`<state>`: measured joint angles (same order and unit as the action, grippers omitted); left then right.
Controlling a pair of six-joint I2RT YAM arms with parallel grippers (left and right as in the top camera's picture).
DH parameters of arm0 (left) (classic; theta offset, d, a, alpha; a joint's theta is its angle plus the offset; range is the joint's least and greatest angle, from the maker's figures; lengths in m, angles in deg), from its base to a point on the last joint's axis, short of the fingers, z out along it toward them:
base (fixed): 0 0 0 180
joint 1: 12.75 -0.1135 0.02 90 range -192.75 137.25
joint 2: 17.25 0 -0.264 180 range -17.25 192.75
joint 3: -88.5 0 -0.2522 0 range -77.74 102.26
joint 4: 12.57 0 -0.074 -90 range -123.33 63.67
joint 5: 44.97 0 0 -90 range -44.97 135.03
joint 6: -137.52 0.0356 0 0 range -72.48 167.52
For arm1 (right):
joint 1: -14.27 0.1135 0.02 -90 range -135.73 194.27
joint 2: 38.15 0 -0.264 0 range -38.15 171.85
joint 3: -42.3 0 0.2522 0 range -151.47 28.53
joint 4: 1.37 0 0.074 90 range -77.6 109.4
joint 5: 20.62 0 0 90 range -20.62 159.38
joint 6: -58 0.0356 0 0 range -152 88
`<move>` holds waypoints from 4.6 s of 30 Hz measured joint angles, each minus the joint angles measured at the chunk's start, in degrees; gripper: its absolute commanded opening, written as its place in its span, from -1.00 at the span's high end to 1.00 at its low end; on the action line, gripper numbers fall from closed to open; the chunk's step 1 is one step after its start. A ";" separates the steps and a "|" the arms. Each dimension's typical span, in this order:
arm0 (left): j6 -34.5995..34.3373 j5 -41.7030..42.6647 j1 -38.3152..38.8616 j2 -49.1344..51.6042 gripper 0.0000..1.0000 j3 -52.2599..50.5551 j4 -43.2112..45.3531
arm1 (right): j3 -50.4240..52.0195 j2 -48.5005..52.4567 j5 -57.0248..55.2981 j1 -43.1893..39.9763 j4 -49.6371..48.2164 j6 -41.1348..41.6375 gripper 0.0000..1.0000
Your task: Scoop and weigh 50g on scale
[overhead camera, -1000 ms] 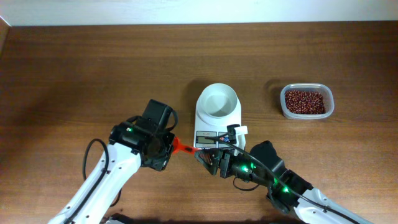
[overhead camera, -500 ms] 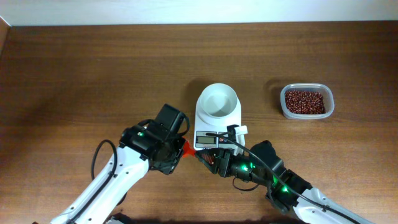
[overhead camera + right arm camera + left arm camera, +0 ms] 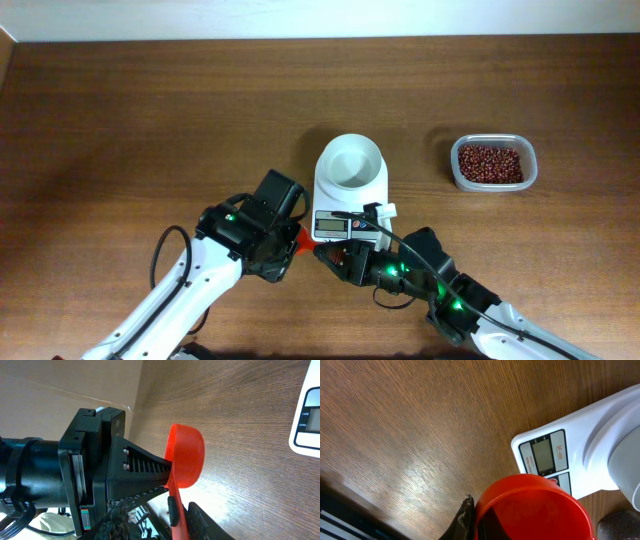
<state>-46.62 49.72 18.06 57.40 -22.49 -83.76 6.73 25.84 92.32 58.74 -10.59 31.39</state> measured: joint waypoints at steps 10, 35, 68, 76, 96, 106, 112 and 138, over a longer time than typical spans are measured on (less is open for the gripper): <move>-0.22 -0.02 0.81 0.00 1.00 0.00 0.02 | 0.00 0.00 0.00 0.00 0.26 0.98 0.41; -0.68 -0.26 3.58 -0.13 1.00 0.00 0.20 | 0.00 0.37 -0.02 0.00 1.16 2.23 0.68; -0.83 -0.46 4.11 -0.20 -0.25 0.00 -0.20 | -0.17 0.48 0.46 0.07 8.98 -7.78 0.92; 6.14 -6.97 4.11 -5.64 0.21 0.02 -0.15 | -0.48 -8.74 0.55 -5.31 25.11 -17.03 0.92; 25.97 -15.26 13.40 -4.61 1.00 0.17 18.80 | -0.52 -37.33 -1.53 -30.53 41.44 -20.31 0.92; 27.52 -15.89 17.27 14.93 1.00 0.15 28.96 | -0.52 -37.31 -8.15 -30.69 41.44 -20.39 0.92; 27.54 -15.87 18.14 20.94 1.00 0.17 35.19 | -0.52 -37.33 -11.10 -30.69 41.44 -20.35 0.92; 27.54 -17.00 18.16 25.24 1.00 0.17 39.74 | -0.52 -37.31 -11.56 -30.69 41.44 -20.55 0.92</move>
<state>-19.08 32.72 36.22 82.65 -22.32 -44.02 6.21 -11.47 80.76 28.05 30.85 10.85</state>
